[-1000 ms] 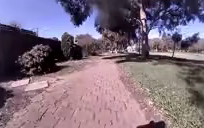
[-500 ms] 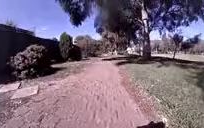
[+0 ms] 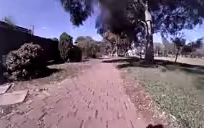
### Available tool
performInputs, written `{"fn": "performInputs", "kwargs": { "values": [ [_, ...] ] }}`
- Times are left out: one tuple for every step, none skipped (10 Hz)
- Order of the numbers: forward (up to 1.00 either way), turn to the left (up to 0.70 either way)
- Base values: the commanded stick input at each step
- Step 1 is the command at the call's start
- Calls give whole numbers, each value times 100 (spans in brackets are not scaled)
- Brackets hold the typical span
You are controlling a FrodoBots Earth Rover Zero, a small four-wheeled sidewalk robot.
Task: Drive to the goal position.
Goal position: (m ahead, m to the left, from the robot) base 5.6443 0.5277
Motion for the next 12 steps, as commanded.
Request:
{"fn": "performInputs", "kwargs": {
  "values": [
    [70,0],
    [70,0],
    [70,0],
    [70,0],
    [70,0],
    [70,0],
    [70,0],
    [70,0],
    [70,0],
    [70,0],
    [70,0],
    [70,0]
  ]
}}
